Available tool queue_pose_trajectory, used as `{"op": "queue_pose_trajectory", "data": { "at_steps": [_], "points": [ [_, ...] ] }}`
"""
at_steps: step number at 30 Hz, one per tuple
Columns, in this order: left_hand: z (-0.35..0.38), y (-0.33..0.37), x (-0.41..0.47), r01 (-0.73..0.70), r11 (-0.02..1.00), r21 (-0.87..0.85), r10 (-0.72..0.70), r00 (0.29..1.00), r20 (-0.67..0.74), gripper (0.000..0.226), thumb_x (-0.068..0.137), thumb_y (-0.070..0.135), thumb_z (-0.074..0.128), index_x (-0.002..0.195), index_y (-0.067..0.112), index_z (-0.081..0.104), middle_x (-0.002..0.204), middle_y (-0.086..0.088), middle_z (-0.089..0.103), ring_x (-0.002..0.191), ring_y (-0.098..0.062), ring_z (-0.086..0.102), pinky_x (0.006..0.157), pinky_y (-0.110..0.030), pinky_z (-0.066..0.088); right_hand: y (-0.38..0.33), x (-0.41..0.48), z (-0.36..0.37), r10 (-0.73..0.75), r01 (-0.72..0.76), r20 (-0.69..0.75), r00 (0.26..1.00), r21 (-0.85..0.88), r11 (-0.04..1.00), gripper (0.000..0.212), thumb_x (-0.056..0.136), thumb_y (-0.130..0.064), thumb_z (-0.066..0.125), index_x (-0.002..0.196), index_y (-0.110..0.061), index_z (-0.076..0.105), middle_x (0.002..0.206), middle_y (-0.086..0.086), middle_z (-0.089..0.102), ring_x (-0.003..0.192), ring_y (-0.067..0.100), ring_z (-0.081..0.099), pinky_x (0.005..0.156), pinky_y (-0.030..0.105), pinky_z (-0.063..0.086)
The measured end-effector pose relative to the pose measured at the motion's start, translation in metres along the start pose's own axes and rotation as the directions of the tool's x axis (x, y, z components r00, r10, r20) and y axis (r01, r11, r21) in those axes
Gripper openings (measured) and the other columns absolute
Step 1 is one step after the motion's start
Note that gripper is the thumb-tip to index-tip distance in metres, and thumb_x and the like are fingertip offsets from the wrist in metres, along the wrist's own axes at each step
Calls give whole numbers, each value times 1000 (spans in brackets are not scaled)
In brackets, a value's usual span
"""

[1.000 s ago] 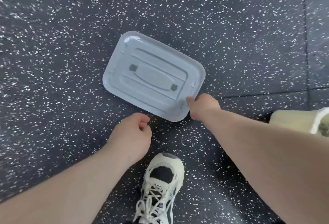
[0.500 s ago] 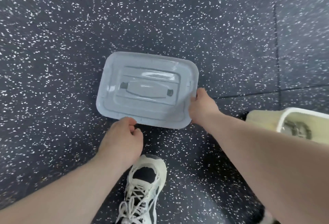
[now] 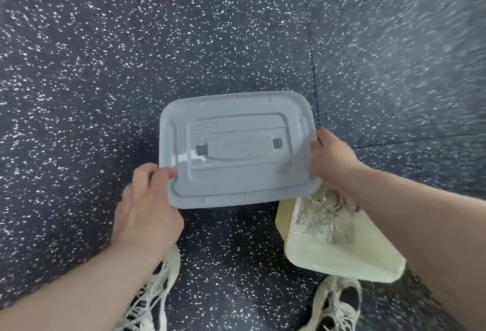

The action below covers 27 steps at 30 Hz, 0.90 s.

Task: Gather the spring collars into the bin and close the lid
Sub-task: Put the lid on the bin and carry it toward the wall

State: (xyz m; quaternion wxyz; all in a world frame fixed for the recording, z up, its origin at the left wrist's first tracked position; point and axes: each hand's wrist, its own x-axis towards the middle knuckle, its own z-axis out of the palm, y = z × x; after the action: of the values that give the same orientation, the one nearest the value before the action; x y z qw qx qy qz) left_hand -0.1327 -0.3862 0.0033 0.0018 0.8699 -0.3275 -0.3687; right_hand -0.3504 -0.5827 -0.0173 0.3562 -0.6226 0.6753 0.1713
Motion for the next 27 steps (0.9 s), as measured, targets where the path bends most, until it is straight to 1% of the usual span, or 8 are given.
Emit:
{"op": "queue_pose_trajectory", "data": {
  "at_steps": [6, 9, 13, 15, 17, 21, 23, 27],
  "points": [
    [6, 59, -16, -219, 971, 97, 223, 974, -32, 64, 84, -1, 57, 136, 33, 44, 150, 13, 22, 125, -21, 39, 102, -40, 43, 66, 1, -58, 40, -37, -41, 998, 56, 998, 21, 99, -11, 33, 108, -4, 52, 92, 11, 52, 80, 25, 47, 68, 32, 37],
    [11, 89, -24, -277, 959, 63, 281, 958, -66, 58, 84, 1, 63, 130, 32, 50, 148, 14, 28, 128, -20, 37, 104, -38, 40, 107, 2, -79, 92, -83, -35, 995, 191, 978, 25, 97, -13, 34, 104, -5, 57, 84, 9, 55, 78, 25, 48, 64, 32, 38],
    [16, 133, -34, -365, 931, 20, 365, 925, -103, 45, 89, 10, 62, 129, 32, 58, 151, 16, 35, 134, -20, 37, 110, -43, 36, 152, -3, -112, 102, -88, -7, 995, 449, 889, 36, 95, -16, 41, 126, -28, 56, 113, 3, 64, 93, 25, 62, 71, 35, 53],
    [16, 156, -38, -395, 918, -32, 387, 911, -146, 41, 92, 10, 61, 127, 31, 60, 147, 18, 43, 133, -18, 40, 109, -40, 35, 167, -9, -131, 106, -121, 61, 993, 617, 778, 33, 97, -10, 44, 119, -29, 59, 112, 1, 65, 83, 24, 60, 60, 30, 43],
    [15, 179, -44, -414, 904, -103, 389, 899, -203, 35, 94, 11, 60, 124, 29, 61, 138, 13, 54, 122, -20, 50, 100, -36, 39, 178, -18, -150, 101, -157, 120, 988, 759, 632, 25, 94, -3, 46, 101, -17, 65, 105, 8, 66, 73, 24, 58, 59, 31, 41],
    [11, 223, -51, -411, 878, -244, 349, 900, -259, 14, 99, 37, 51, 110, 31, 58, 99, 4, 62, 84, -23, 54, 72, -38, 42, 199, -32, -188, 69, -168, 153, 986, 924, 344, 34, 95, -15, 29, 100, 2, 58, 84, 23, 65, 80, 35, 64, 83, 44, 49],
    [8, 242, -56, -403, 871, -282, 332, 905, -267, 15, 99, 42, 48, 107, 31, 55, 92, 4, 60, 82, -22, 53, 69, -38, 40, 208, -37, -202, 37, -162, 160, 986, 921, 355, 33, 96, -14, 28, 99, 3, 56, 81, 20, 65, 81, 34, 64, 84, 45, 48],
    [6, 271, -63, -362, 866, -346, 290, 926, -242, 16, 100, 44, 44, 106, 30, 50, 83, 14, 56, 71, -9, 52, 57, -28, 36, 221, -41, -210, 36, -98, 95, 995, 806, 583, 22, 100, -27, 49, 92, -11, 61, 68, 6, 50, 62, 20, 42, 62, 35, 37]
  ]
}}
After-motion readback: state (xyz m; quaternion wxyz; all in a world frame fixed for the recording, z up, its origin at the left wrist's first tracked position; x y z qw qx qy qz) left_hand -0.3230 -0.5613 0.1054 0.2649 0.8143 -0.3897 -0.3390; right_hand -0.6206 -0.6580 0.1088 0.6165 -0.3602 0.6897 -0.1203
